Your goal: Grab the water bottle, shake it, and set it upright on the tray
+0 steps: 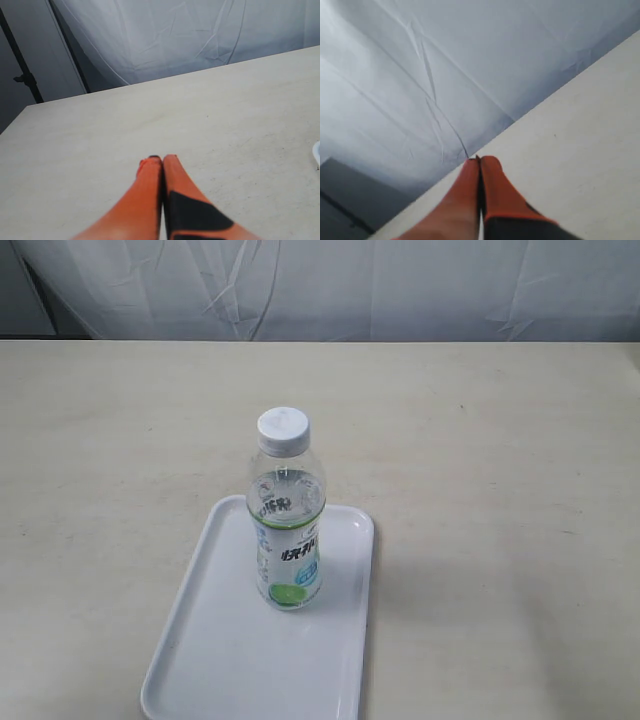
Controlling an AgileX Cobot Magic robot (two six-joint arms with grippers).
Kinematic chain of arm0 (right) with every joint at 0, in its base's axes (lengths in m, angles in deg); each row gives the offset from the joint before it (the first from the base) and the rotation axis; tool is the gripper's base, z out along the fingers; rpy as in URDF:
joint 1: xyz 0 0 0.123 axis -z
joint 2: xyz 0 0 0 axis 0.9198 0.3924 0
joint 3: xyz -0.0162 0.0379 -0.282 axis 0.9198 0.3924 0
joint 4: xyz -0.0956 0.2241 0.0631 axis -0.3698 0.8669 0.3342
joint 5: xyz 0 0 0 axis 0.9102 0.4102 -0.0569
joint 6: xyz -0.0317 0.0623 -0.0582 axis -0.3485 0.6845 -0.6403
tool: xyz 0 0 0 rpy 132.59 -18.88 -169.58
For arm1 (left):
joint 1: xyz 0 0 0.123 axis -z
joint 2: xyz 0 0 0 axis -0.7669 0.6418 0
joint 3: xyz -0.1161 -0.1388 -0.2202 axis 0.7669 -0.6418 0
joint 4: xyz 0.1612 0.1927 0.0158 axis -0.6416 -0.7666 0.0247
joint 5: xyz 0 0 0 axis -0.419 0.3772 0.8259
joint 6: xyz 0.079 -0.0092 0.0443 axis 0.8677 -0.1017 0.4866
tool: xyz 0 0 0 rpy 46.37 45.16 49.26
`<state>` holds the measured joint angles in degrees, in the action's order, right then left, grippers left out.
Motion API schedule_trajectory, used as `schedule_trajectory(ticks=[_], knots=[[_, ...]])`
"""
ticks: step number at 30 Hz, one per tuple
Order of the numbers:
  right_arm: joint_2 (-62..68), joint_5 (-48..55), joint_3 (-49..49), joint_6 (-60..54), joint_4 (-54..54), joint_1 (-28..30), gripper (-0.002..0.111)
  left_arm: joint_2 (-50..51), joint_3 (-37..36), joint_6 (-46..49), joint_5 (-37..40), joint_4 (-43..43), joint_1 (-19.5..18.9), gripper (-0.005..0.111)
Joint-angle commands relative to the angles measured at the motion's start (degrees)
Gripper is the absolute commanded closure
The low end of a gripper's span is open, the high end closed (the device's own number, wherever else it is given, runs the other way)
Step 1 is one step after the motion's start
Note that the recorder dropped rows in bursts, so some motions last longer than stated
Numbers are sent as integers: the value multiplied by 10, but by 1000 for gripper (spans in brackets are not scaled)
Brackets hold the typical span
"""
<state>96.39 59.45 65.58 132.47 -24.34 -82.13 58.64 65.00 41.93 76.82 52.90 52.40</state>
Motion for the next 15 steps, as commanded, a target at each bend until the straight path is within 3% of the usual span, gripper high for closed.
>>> schedule_trajectory(ticks=[1, 4, 15], knots=[[-49, 107, 4, -1, 58, 39, 109, -3, -2, -1, -5, 1, 0, 106], [-69, 193, 4, -11, 59, 58, 109, -3, -2, -1, -5, 1, 0, 106], [-69, 189, 4, -47, 60, 75, 109, -3, -2, -1, -6, 1, 0, 106]])
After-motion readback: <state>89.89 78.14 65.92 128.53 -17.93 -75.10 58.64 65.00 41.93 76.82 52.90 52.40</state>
